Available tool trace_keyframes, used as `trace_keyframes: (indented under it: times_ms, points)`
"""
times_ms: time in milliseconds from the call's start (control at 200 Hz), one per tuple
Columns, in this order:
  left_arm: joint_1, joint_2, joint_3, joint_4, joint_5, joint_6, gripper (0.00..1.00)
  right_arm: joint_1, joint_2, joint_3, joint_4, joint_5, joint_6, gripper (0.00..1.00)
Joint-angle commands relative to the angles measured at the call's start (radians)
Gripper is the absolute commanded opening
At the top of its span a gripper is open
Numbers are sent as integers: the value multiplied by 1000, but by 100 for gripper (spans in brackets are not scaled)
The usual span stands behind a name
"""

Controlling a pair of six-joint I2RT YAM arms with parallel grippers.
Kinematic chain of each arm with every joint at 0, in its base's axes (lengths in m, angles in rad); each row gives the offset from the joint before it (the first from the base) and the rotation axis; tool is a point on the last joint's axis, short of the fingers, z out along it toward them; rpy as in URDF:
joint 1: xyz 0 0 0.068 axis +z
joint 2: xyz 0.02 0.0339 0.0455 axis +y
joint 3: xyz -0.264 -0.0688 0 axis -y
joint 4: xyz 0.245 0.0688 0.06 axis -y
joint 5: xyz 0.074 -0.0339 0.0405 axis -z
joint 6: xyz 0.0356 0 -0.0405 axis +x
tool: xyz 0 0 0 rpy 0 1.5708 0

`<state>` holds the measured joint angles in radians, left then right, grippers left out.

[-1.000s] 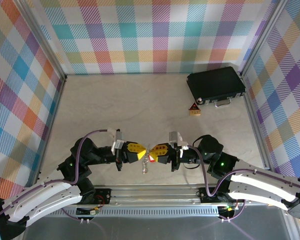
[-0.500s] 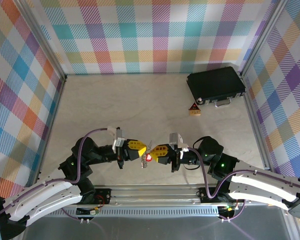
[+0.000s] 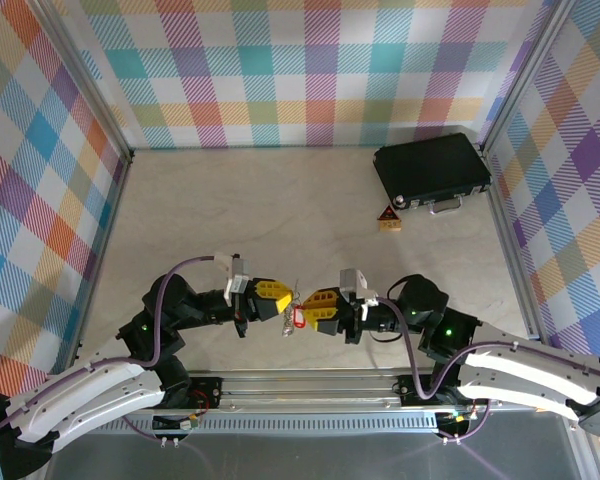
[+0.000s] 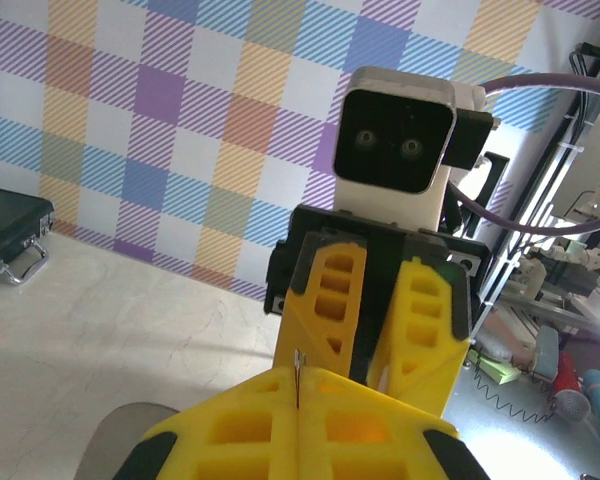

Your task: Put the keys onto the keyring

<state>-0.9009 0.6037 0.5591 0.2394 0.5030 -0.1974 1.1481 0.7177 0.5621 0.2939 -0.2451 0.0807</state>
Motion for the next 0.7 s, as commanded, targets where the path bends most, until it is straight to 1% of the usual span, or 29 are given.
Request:
trace_keyframes:
  times_ms: [0, 65, 85, 125, 235, 420, 695]
  points:
    - [0, -23, -5, 58, 2, 5, 0, 7, -74, 3, -55, 46, -7, 26]
    - [0, -22, -5, 59, 13, 4, 0, 7, -98, 4, -75, 61, 3, 31]
    - [0, -22, -5, 61, 18, 4, 0, 7, -104, 5, -83, 73, 10, 35]
    - [-1, -21, -5, 65, 30, 5, 0, 7, -109, 4, -88, 93, 21, 39]
    - [-1, -15, -4, 77, 54, -2, 0, 6, -85, 30, -103, 140, 49, 46]
    - [0, -12, 1, 79, 82, -7, 0, 6, 0, 79, -85, 100, 56, 45]
    - [0, -12, 4, 66, 104, -4, 0, 6, -2, 56, -21, 58, 54, 39]
